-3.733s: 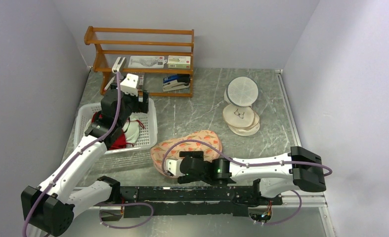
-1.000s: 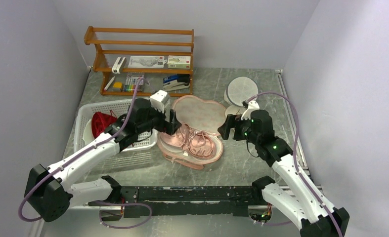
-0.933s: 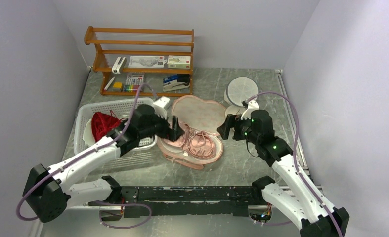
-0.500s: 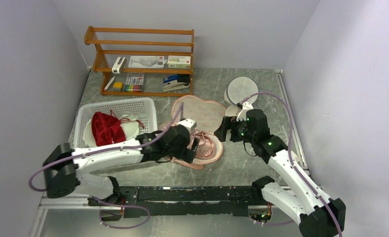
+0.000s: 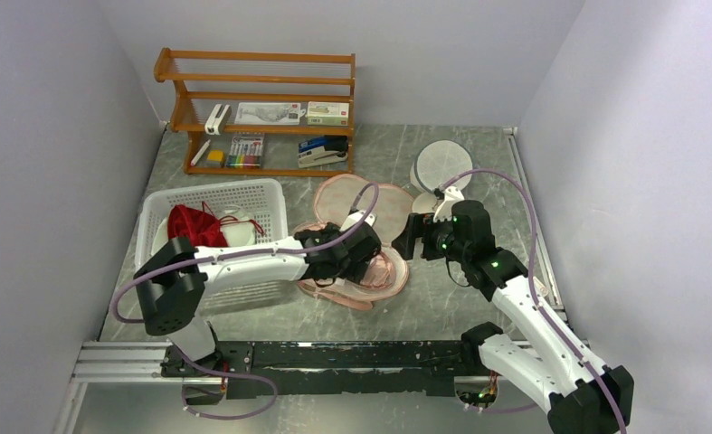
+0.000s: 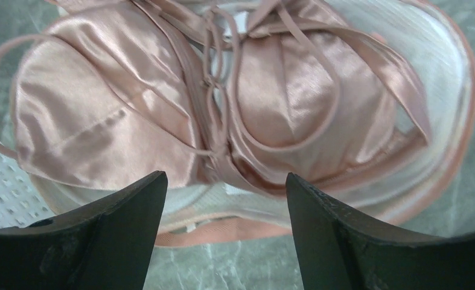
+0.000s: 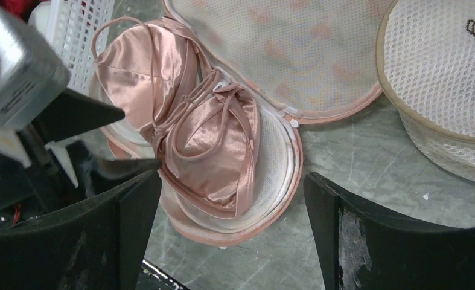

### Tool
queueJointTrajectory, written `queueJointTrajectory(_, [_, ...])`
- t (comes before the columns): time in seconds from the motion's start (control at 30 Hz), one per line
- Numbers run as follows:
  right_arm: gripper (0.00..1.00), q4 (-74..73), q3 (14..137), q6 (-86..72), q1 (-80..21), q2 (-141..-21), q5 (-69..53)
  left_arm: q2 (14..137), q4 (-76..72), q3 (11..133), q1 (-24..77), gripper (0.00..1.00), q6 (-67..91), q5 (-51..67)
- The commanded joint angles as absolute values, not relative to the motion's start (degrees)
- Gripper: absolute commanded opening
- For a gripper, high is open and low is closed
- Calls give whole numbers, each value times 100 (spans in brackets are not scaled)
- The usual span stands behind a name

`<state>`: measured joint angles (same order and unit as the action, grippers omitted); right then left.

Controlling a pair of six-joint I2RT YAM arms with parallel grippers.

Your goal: Unzip the laundry bag and remove the bra

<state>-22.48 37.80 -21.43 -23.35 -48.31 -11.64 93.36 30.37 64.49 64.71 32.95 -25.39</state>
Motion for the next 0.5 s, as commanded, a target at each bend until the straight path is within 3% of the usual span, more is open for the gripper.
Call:
queueJointTrajectory(0.0, [89, -2128, 3819, -2028, -2338, -4833, -1216, 9592, 2856, 6688, 6091, 78, 3002, -2499])
queueJointTrajectory(0.1, [89, -2076, 3777, -2032, -2338, -4862, -1223, 9854, 2722, 6803, 5943, 65, 2837, -2401])
queueJointTrajectory(0.33, [90, -2084, 3790, -2029, -2334, -4933, -1225, 10498, 2655, 6932, 5851, 56, 2792, -2373])
queueJointTrajectory(0.47, [90, -2123, 3824, -2019, -2338, -4957, -1211, 10707, 2742, 7022, 5845, 42, 2767, -2433])
